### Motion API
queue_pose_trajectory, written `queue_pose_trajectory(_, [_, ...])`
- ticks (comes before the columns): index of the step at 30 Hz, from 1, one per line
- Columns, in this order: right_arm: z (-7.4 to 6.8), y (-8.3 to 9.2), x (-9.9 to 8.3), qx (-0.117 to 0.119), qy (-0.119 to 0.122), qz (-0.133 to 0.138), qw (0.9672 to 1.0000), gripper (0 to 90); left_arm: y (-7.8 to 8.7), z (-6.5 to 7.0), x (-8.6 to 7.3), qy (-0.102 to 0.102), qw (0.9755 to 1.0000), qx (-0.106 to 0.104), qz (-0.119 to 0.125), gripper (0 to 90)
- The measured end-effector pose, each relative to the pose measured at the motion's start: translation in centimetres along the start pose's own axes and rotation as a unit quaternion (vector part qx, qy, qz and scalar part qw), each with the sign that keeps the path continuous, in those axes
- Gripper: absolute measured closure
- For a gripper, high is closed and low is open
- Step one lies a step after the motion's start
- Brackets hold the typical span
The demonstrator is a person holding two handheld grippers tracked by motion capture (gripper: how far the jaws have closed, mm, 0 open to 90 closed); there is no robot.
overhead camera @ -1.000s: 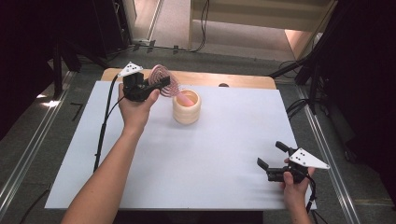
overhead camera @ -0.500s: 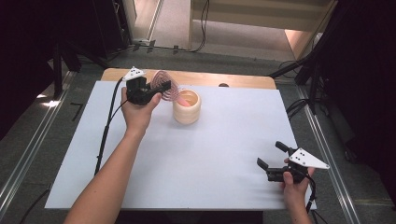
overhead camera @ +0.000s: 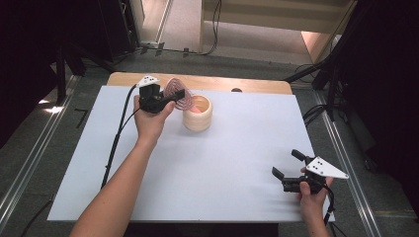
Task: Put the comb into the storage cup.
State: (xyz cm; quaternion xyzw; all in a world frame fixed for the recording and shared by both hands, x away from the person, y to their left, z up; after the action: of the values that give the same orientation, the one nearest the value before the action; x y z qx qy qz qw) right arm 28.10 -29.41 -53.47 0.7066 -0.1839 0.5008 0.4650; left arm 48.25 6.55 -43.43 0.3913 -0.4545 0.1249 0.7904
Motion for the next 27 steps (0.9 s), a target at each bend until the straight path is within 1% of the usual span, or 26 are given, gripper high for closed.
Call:
queue_pose_trajectory(1, [0.0, 0.0, 0.0, 0.0, 0.0, 0.0, 1.0, 0.0, -0.1, 0.0, -0.1, 0.0, 1.0, -0.005, -0.002, 64.2])
queue_pose_trajectory(3, [0.0, 0.0, 0.0, 0.0, -0.001, 0.0, 1.0, 0.0, -0.2, 0.0, -0.2, 0.0, 1.0, -0.003, -0.006, 62.0])
queue_pose_trajectory(7, [0.0, 0.0, 0.0, -0.001, -0.001, -0.001, 1.0, 0.0, -0.2, 0.0, -0.3, 0.004, 0.9999, -0.006, -0.012, 53.2])
queue_pose_trajectory(9, [0.0, 0.0, 0.0, -0.001, -0.001, -0.001, 1.0, 0.0, -0.2, 0.0, -0.3, -0.001, 0.9999, -0.004, -0.012, 45.9])
queue_pose_trajectory(11, [0.0, 0.0, 0.0, -0.001, -0.001, -0.001, 1.0, 0.0, -0.1, 0.1, -0.2, 0.0, 1.0, -0.002, -0.008, 37.9])
queue_pose_trajectory(12, [0.0, 0.0, 0.0, 0.0, 0.0, -0.002, 1.0, 0.0, 0.0, 0.1, -0.2, 0.001, 1.0, -0.003, -0.008, 33.6])
queue_pose_trajectory(15, [0.0, 0.0, 0.0, 0.0, 0.0, -0.001, 1.0, 0.0, 0.3, 0.3, 0.0, 0.001, 0.9999, -0.014, 0.0, 27.3])
queue_pose_trajectory(16, [0.0, 0.0, 0.0, 0.001, 0.001, -0.001, 1.0, 0.0, 0.4, 0.4, 0.1, -0.001, 0.9999, -0.013, 0.003, 23.5])
queue_pose_trajectory(19, [0.0, 0.0, 0.0, 0.0, 0.0, -0.001, 1.0, 0.0, 0.7, 0.8, 0.2, -0.008, 0.9998, -0.018, 0.009, 13.3])
queue_pose_trajectory(20, [0.0, 0.0, 0.0, 0.0, 0.0, -0.001, 1.0, 0.0, 0.7, 1.0, 0.2, -0.015, 0.9995, -0.026, 0.011, 11.9])
queue_pose_trajectory(22, [0.0, 0.0, 0.0, 0.001, -0.001, -0.001, 1.0, 0.0, 0.9, 1.3, 0.1, -0.019, 0.999, -0.039, 0.015, 2.7])
queue_pose_trajectory(23, [0.0, 0.0, 0.0, 0.001, -0.001, 0.0, 1.0, 0.0, 1.1, 1.5, 0.1, -0.016, 0.9982, -0.054, 0.022, 0.1])
queue_pose_trajectory(25, [0.0, 0.0, 0.0, 0.001, 0.0, 0.0, 1.0, 0.0, 1.4, 1.6, 0.1, -0.019, 0.9974, -0.061, 0.032, 0.0])
queue_pose_trajectory(26, [0.0, 0.0, 0.0, 0.001, 0.0, 0.0, 1.0, 0.0, 1.5, 1.6, 0.1, -0.02, 0.9972, -0.064, 0.034, 0.0])
queue_pose_trajectory(27, [0.0, 0.0, 0.0, 0.001, 0.0, 0.0, 1.0, 0.0, 1.6, 1.6, 0.0, -0.02, 0.9972, -0.063, 0.035, 0.0])
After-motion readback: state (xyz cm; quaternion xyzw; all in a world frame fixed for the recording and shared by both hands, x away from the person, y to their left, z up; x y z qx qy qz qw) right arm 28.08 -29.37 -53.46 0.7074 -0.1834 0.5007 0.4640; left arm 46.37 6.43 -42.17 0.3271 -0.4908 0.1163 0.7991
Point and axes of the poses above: each handheld gripper's, and its own axes: y roughly backward along the jaws, x roughly out of its top, z roughly to its right, the point moved 8 cm from there along -y, roughly forward along the jaws, and after that the axes turned 10 degrees about -z, right-handed, at the moved point
